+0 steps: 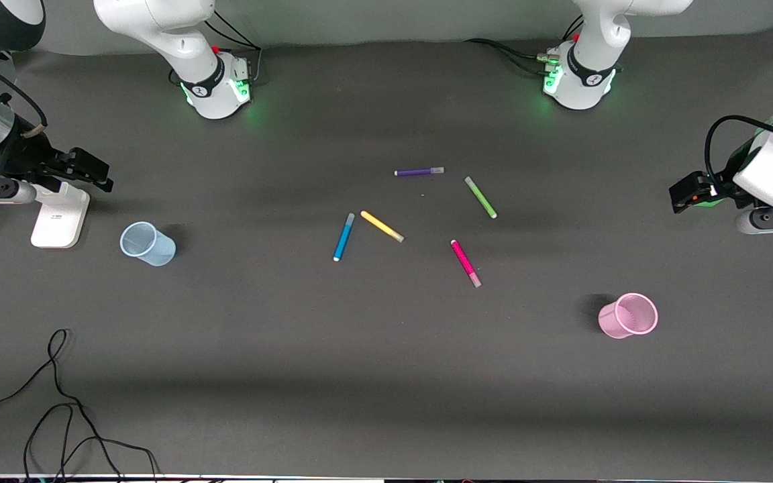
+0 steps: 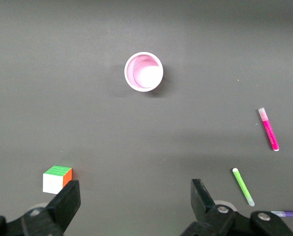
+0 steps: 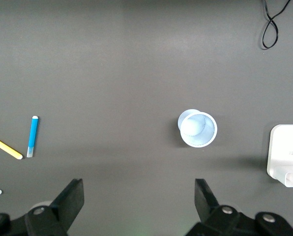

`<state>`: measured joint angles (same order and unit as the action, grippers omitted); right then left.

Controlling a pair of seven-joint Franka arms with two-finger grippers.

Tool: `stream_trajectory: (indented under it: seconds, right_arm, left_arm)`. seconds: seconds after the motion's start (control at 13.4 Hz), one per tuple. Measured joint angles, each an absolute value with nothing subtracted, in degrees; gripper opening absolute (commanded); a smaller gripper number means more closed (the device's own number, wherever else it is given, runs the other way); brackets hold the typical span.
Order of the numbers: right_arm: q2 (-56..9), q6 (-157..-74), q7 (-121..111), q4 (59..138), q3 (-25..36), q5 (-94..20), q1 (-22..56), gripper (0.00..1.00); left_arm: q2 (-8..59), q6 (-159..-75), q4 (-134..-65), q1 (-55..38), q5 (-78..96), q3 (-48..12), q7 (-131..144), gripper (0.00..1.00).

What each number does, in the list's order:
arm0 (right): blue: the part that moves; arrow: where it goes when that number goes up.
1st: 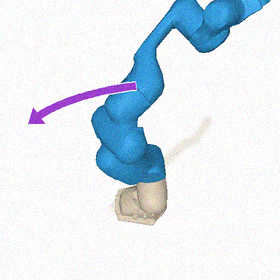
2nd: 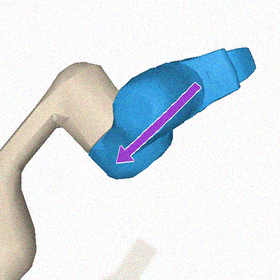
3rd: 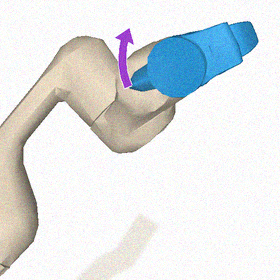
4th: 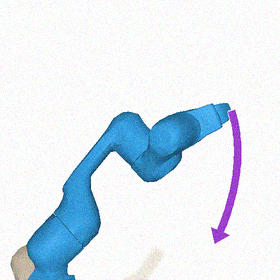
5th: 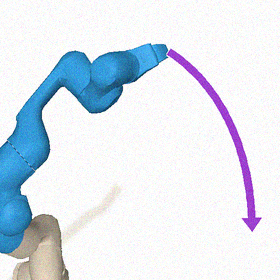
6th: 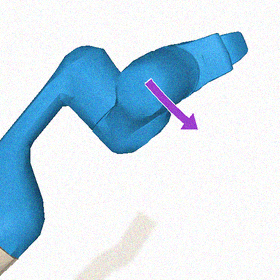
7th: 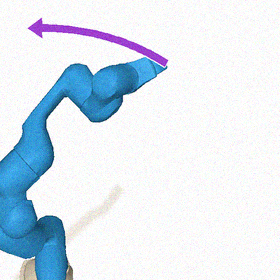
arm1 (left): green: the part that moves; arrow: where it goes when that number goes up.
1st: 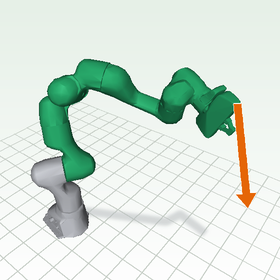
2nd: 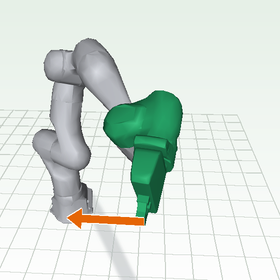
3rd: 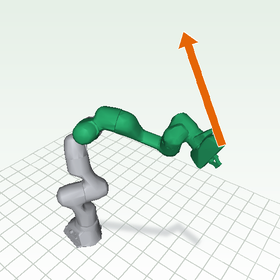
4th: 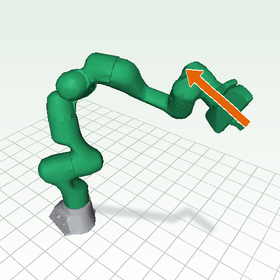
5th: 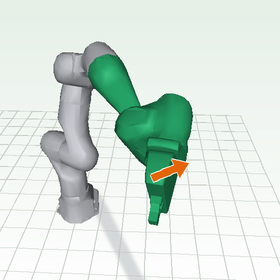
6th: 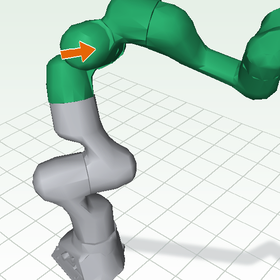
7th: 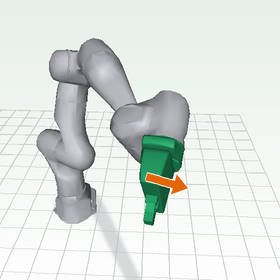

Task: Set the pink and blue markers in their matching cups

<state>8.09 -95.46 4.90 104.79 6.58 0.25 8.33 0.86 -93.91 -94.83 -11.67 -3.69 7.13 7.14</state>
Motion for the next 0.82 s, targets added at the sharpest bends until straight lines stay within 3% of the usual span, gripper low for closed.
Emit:
stream_trajectory:
  seconds: [0.52, 0.82]
  right_arm:
    - [6.82, -95.01, 4.89, 104.76, 6.43, 0.2, 8.41, 1.0]
    - [-1.62, -94.64, 9.77, 104.49, 3.91, -5.54, 9.1, 1.0]
  left_arm:
    - [0.89, -93.91, -94.83, -11.67, -3.68, 7.13, 7.14, 1.0]
    - [2.11, -93.92, -94.91, -11.78, -3.67, 7.06, 7.14, 1.0]
